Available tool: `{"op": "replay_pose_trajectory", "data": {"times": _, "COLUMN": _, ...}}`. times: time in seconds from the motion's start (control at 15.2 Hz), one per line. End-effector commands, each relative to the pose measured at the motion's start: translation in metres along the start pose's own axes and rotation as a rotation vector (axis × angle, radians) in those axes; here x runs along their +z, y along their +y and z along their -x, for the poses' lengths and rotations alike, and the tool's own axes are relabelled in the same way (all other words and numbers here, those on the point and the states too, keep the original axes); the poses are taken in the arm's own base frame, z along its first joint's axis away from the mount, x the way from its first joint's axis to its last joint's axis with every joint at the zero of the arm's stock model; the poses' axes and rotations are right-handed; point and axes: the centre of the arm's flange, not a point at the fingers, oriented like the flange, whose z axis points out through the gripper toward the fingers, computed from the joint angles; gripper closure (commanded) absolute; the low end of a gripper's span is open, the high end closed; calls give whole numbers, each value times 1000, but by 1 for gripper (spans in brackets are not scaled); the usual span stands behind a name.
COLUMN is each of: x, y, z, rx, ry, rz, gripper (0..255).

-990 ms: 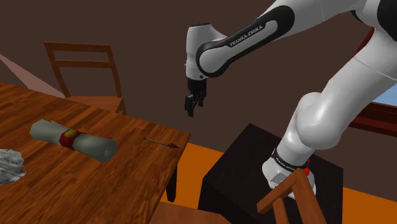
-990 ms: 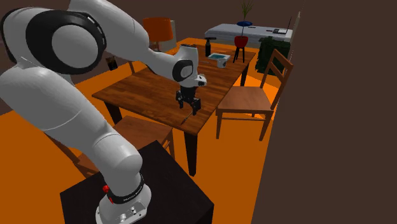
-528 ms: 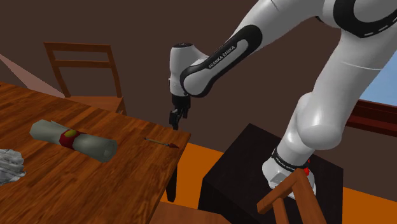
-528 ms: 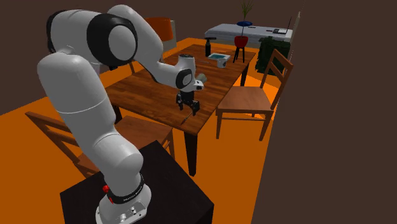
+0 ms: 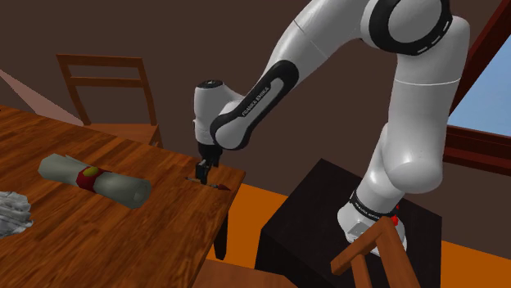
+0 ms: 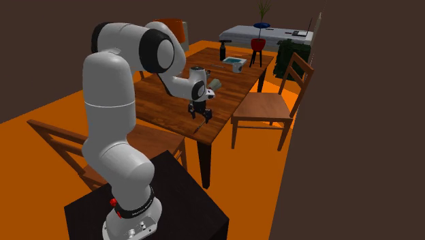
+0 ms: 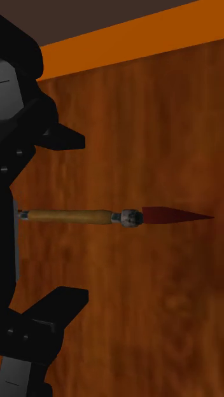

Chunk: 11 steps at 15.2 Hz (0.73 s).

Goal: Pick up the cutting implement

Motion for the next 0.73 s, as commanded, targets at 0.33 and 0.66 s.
{"op": "replay_pose_trajectory", "data": {"times": 0.33, "x": 39, "y": -5, "z": -3, "rx": -8, "ry": 5, "rz": 0, "gripper": 0}}
{"op": "replay_pose_trajectory", "data": {"times": 0.66, "x": 46, "y": -4, "z": -3, "rx": -8, "ry": 5, "rz": 0, "gripper": 255}}
